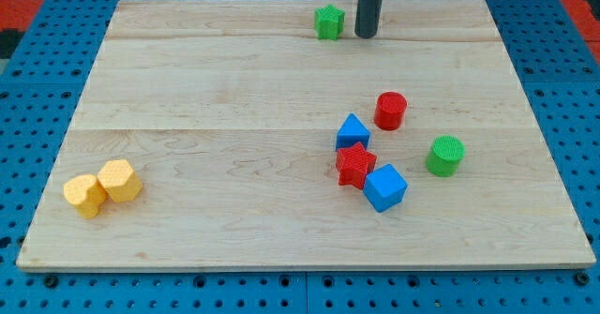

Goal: Move the red circle to the middle of the board

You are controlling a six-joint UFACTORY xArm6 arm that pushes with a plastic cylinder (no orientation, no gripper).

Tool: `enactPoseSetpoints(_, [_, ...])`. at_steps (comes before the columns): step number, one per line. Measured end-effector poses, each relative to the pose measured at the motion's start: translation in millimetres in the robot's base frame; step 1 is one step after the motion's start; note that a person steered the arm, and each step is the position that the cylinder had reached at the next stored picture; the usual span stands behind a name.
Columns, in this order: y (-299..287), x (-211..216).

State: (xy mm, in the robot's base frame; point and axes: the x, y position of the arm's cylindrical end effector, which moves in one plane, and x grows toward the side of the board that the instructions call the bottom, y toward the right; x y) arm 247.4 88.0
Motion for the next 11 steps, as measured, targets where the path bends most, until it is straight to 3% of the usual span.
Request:
enactPoseSetpoints(2, [-59.2,-23.9])
enactPoseSetpoints(3, [17.6,-11.3])
enactPoseSetpoints(4, [97.2,55.8])
enactPoseSetpoints(5, [140.7,132.0])
enactPoseSetpoints(8, [48.4,177.8])
enactPoseSetpoints(10, [-62.3,161.0])
enactPoseSetpoints(11, [-90.5,161.0])
